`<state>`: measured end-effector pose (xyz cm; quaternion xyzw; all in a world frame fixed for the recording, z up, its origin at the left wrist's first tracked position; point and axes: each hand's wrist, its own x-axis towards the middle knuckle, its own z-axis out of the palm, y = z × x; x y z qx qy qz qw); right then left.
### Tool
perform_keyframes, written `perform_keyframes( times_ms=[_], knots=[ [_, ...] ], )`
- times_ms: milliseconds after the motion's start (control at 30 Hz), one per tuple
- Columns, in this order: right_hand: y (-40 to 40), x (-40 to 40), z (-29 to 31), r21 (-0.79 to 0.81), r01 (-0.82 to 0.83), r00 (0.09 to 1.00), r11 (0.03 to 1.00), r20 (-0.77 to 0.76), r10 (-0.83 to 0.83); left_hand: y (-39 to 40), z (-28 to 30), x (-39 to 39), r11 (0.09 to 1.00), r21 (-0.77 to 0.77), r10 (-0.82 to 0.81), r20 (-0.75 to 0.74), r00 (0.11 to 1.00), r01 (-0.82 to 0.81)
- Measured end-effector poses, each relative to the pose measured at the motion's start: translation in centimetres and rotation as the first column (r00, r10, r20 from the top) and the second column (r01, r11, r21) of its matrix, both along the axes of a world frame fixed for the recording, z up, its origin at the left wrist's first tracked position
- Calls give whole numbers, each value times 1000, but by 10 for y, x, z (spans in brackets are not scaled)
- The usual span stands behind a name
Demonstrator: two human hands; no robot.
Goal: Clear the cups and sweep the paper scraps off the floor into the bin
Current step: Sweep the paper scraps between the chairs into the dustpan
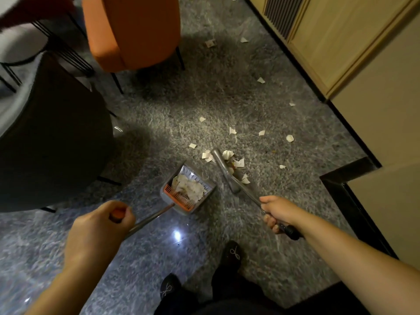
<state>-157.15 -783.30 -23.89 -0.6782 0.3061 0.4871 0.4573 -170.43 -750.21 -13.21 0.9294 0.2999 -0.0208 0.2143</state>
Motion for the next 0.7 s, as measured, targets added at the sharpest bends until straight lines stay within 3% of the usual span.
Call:
perform_keyframes(
  times_ms=[267, 700],
  knots=[
    [-29, 8, 22, 49, 161, 987, 986, 10, -161, 1, 9, 44, 998, -36, -47, -16, 999, 46],
    [-25, 38, 17, -64, 426, 904, 903, 74, -421, 72, 7, 140, 959, -17, -281, -136, 950, 282]
  ],
)
